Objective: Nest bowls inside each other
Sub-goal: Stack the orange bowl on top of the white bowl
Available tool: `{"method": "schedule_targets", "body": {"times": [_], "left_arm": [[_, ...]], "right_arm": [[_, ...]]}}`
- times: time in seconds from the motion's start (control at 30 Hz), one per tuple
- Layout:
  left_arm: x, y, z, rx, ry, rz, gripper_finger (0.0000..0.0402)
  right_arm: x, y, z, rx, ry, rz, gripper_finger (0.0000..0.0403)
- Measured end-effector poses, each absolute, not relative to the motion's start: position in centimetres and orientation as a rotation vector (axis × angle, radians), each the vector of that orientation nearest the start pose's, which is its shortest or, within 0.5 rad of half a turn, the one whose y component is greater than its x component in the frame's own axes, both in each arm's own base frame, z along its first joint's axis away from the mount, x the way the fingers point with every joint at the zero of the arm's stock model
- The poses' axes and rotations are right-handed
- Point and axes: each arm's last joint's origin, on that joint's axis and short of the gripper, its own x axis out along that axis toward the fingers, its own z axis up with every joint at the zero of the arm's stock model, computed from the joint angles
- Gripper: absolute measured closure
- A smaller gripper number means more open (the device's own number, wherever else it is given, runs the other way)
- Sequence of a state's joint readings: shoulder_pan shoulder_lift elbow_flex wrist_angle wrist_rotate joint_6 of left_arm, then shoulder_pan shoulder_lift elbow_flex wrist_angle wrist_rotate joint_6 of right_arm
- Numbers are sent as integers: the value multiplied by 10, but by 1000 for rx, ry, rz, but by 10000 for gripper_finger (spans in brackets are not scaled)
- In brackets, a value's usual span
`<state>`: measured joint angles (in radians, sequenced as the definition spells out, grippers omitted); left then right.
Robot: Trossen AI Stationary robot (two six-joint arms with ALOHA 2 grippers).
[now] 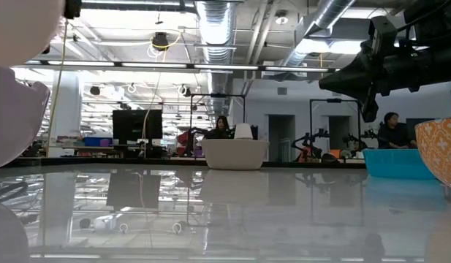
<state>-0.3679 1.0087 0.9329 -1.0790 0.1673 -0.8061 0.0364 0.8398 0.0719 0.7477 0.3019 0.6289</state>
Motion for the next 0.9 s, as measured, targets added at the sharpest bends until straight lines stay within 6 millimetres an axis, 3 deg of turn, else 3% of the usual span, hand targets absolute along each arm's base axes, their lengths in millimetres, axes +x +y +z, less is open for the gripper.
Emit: {"method": "schedule_targets", "body": {"times": [0.27,0.6,0.9], "left_arm": [[174,-81,255,-435,1382,92,401],[182,-94,239,-369,1473,96,401],[183,-96,236,-394,1519,68,360]], "right_arm": [[157,-2,171,659,-68,-252,353],[157,-2,171,659,-65,-248,353],[157,-2,170,657,-57,-248,353]]}}
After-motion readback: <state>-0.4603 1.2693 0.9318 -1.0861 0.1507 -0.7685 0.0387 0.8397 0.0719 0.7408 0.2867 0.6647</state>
